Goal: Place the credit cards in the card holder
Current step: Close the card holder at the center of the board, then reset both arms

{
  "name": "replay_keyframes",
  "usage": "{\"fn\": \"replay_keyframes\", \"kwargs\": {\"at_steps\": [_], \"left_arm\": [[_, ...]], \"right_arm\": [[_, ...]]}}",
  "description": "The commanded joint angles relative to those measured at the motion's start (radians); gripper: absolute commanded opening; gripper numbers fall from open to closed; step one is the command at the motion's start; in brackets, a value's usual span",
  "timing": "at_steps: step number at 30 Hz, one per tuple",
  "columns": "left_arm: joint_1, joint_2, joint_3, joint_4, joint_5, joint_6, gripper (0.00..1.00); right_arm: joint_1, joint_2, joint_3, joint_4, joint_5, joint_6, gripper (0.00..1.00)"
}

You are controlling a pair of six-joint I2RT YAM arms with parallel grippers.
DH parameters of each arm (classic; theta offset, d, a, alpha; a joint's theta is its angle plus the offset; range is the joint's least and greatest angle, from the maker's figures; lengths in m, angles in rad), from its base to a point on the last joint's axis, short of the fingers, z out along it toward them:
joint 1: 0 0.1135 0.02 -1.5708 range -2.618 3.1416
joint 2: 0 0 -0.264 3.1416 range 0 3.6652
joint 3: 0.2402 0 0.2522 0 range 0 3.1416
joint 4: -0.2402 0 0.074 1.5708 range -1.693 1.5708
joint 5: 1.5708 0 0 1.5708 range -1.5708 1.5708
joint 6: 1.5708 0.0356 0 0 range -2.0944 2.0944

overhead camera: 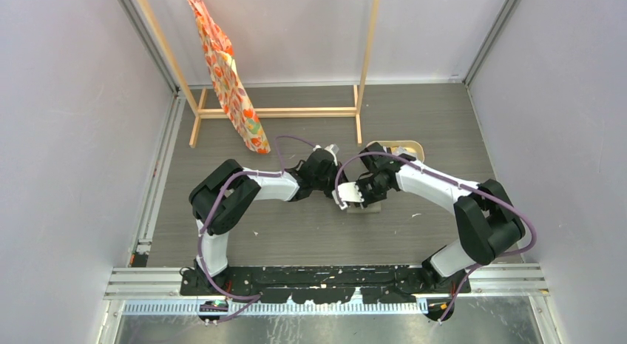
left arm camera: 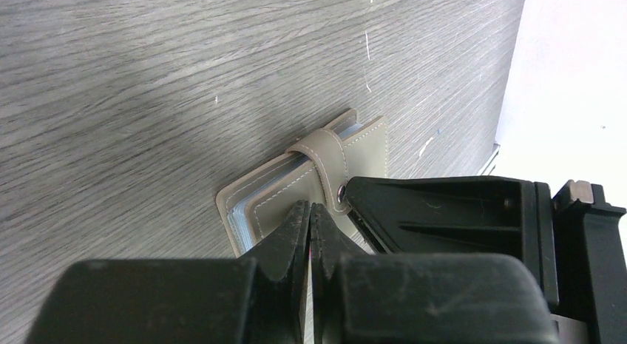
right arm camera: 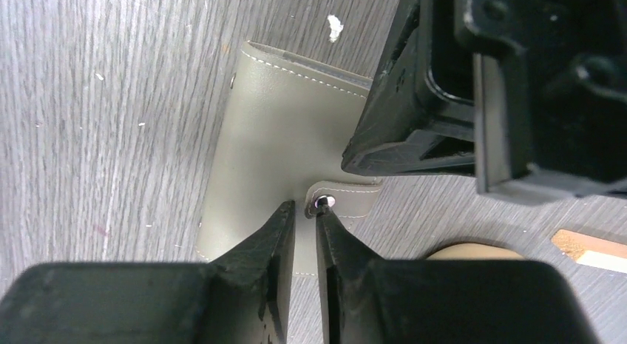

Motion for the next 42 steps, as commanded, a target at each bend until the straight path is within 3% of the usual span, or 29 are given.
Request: {"fn": "replay_keyframes", "kwargs": {"at_steps": [1, 5, 10, 16, 23, 26, 31, 32, 37, 42], "left_arm": [[-0.003, 0.004, -0.027, 0.050, 0.013, 0.032, 0.07], [-0.003, -0.039, -0.068, 0.139, 0.022, 0.068, 0.12], [-0.003, -0.135, -0.097, 0.167, 0.030, 0.133, 0.18], [-0.043, -0.380, -0.147, 0.007, -0.087, 0.283, 0.25], [-0.119, -0.752, -0.190, -0.262, -0.316, 0.450, 0.32], [-0.119, -0.925, -0.207, -0.375, -0.370, 0.465, 0.45], [-0.116, -1.178, -0.284, -0.429, -0.406, 0.482, 0.92], [-0.116, -1.223, -0.294, -0.452, -0.416, 0.468, 0.97], [-0.115, -1.375, -0.229, -0.662, -0.451, 0.457, 1.00], [-0.115, -1.328, -0.058, -0.886, -0.518, 0.489, 1.00]], "right_arm": [[0.017, 0.011, 0.002, -0.173, -0.072, 0.086, 0.26], [0.008, -0.061, 0.059, -0.243, -0.106, 0.150, 0.40], [-0.018, -0.193, 0.106, -0.291, -0.119, 0.363, 0.59], [-0.329, -0.394, 0.119, -0.356, -0.321, 0.456, 0.75], [-0.538, -0.594, 0.101, -0.323, -0.381, 0.671, 0.98], [-0.610, -0.617, 0.128, -0.334, -0.376, 0.753, 1.00], [-0.710, -0.648, 0.159, -0.284, -0.374, 0.929, 1.00], [-0.725, -0.650, 0.167, -0.265, -0.372, 0.975, 1.00], [-0.755, -0.636, 0.245, -0.215, -0.268, 1.251, 1.00], [-0.755, -0.681, 0.283, -0.212, -0.244, 1.314, 1.00]]}}
